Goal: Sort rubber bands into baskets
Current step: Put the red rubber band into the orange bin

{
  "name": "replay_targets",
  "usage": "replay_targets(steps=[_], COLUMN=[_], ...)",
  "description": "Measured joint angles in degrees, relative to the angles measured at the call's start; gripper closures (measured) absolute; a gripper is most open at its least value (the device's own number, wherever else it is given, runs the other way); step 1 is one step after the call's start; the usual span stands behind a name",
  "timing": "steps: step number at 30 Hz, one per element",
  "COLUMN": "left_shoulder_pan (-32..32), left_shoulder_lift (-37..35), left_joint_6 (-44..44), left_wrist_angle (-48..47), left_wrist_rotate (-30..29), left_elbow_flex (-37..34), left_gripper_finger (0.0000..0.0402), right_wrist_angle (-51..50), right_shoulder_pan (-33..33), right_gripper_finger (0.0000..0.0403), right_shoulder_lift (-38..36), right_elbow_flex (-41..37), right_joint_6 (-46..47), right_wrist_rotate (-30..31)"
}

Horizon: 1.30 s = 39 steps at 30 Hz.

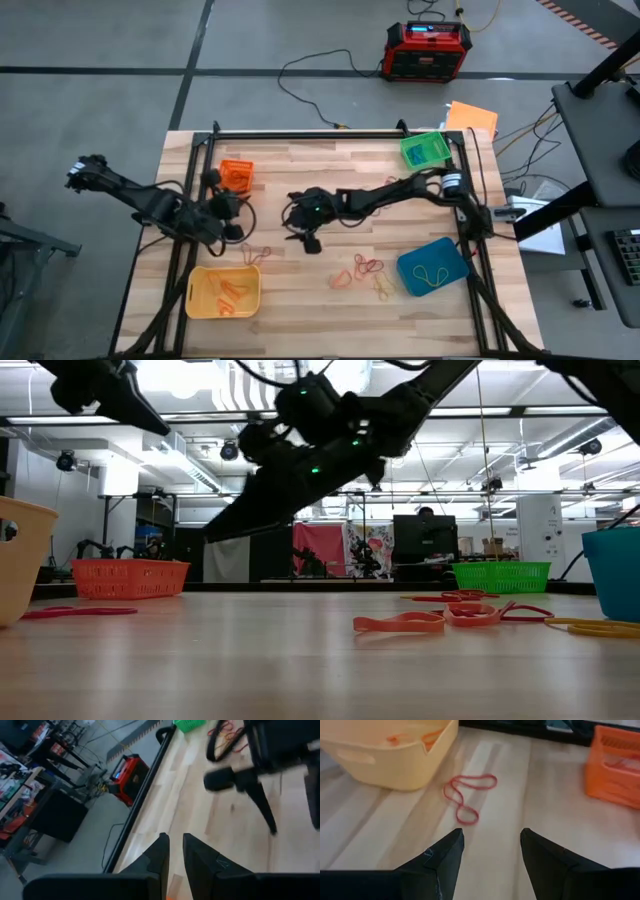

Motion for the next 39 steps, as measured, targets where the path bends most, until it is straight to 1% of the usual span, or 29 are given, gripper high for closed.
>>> replay_targets(steps=[3, 6, 15, 18, 24, 27, 31, 33, 35, 37, 39], left_shoulder_pan=[0.00, -0.07, 0.22, 0.15, 0.15, 0.15, 0.15, 0.15, 0.15, 0.15, 0.15], left_shoulder_lift=[-1.25, -2.16, -2.88, -2.70, -2.79, -2.85, -2.85, -2.72, -2.64, -2.58, -2.56], left_joint_6=[-0.02, -0.07, -0.77, -2.12, -2.14, -2.16, -2.19, -2.19, -2.19, -2.19, -2.19], left_wrist_angle=[-0.33, -0.35, -0.35, -0.25, -0.29, -0.32, -0.26, -0.29, -0.29, -0.28, -0.28], left_wrist_rotate=[0.01, 0.01, -0.32, 1.19, 2.44, 2.67, 3.18, 3.31, 3.36, 3.57, 3.66], left_elbow_flex=[0.20, 0.20, -2.26, -2.27, -2.27, -2.27, -2.27, -2.27, -2.27, -2.27, -2.27], left_gripper_finger=[0.0362, 0.0362, 0.0362, 0.0362, 0.0362, 0.0362, 0.0362, 0.0362, 0.0362, 0.0362, 0.0362], right_wrist_angle=[-0.13, -0.27, -0.44, -1.75, -11.65, -12.93, -14.12, -15.27, -15.94, -17.22, -19.19], right_shoulder_pan=[1.01, 1.98, 2.48, 2.57, 3.41, 3.95, 4.01, 4.01, 3.97, 3.91, 3.79], right_gripper_finger=[0.0211, 0.0211, 0.0211, 0.0211, 0.0211, 0.0211, 0.0212, 0.0218, 0.0232, 0.0255, 0.0289], right_shoulder_lift=[3.60, 6.59, 15.53, 17.62, 21.29, 23.62, 24.75, 24.78, 24.78, 24.75, 24.60], right_elbow_flex=[3.59, 6.96, 18.81, 21.95, 28.66, 31.33, 33.18, 33.33, 33.25, 33.25, 33.28], right_joint_6=[1.22, 1.24, 4.39, 3.98, -0.90, -2.50, -2.03, -2.05, -2.05, -2.94, -4.79], right_wrist_rotate=[-0.59, -3.54, -5.31, -5.91, -6.02, -4.88, -1.77, -0.77, 0.31, 1.36, 2.80])
